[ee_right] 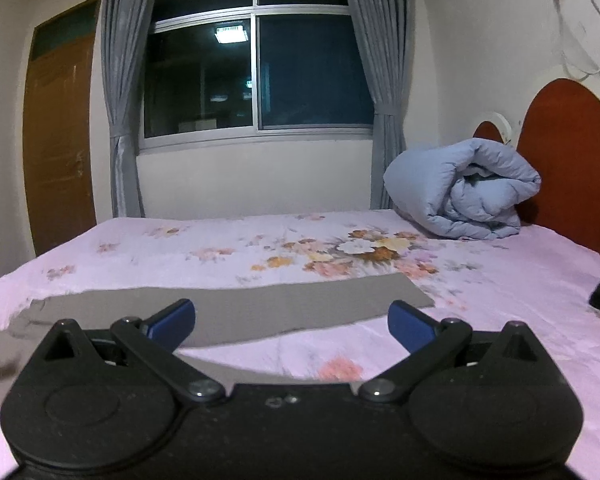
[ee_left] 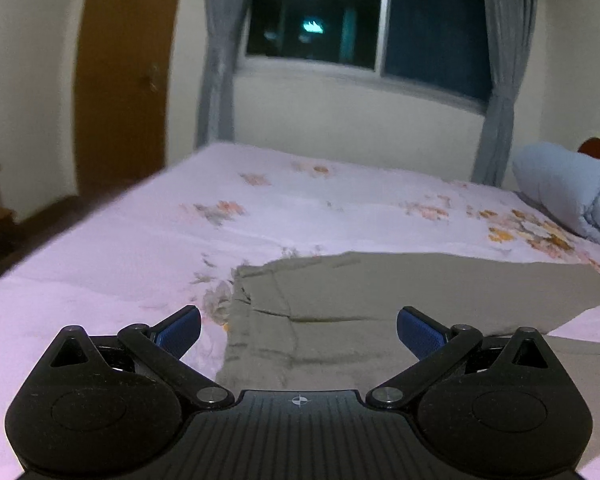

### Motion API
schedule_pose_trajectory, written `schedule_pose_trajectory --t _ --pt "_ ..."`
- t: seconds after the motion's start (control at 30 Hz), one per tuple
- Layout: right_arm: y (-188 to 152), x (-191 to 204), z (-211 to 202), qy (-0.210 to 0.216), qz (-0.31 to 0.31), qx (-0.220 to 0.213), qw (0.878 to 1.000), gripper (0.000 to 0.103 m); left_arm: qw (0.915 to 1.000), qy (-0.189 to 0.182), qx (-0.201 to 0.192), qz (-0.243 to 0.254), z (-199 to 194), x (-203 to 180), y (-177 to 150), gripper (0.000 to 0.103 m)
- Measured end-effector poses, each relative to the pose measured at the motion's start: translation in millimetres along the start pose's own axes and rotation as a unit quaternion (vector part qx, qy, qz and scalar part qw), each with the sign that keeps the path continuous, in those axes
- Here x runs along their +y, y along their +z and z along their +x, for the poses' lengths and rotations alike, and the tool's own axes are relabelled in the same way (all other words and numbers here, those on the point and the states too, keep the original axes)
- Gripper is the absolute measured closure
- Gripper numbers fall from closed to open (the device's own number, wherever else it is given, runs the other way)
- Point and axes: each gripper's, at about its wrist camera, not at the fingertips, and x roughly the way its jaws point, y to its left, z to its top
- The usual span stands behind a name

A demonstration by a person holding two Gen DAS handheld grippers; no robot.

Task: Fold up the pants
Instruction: 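Grasp the sweatpants waistband with the left tool while the right tool grasps the leg hem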

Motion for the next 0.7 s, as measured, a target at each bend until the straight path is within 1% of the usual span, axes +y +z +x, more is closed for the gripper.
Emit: schedule_pose_trajectory --t 0.07,0.13,0.23,0.37,0.43,0.47,0.5,0.67,0.7 --pt "0 11 15 0.006 -0.008 0.004 1.0 0.006 0.9993 -0.027 0.015 -0.023 35 18 7 0.0" --pt "-3 24 31 0.011 -0.024 0.017 1.0 0.006 0.9974 -0.045 0.023 -0.051 64 30 11 0.0" --pt "-8 41 54 0.017 -0.044 0.031 0.998 0.006 0.9919 -0.062 0.07 -0.085 120 46 15 0.0" --pt "-16 61 83 0.017 -0.068 0.046 0.996 0.006 0.9844 -0.089 0.104 -0.111 180 65 10 0.0" --pt "-18 67 92 0.018 -0.066 0.055 0.996 0.006 0.9772 -0.111 0.124 -0.131 206 78 5 0.0" --pt "-20 69 95 0.021 -0.065 0.056 0.996 0.006 0.972 -0.125 0.135 -0.147 219 84 2 0.0" --pt "-20 71 98 0.022 -0.066 0.057 0.996 0.006 0.9647 -0.146 0.146 -0.164 231 90 -1 0.0" --pt "-23 76 106 0.02 -0.07 0.059 0.996 0.006 0.941 -0.212 0.153 -0.215 267 106 -10 0.0" --pt "-23 77 108 0.019 -0.07 0.06 0.996 0.006 0.9374 -0.221 0.151 -0.222 273 108 -11 0.0"
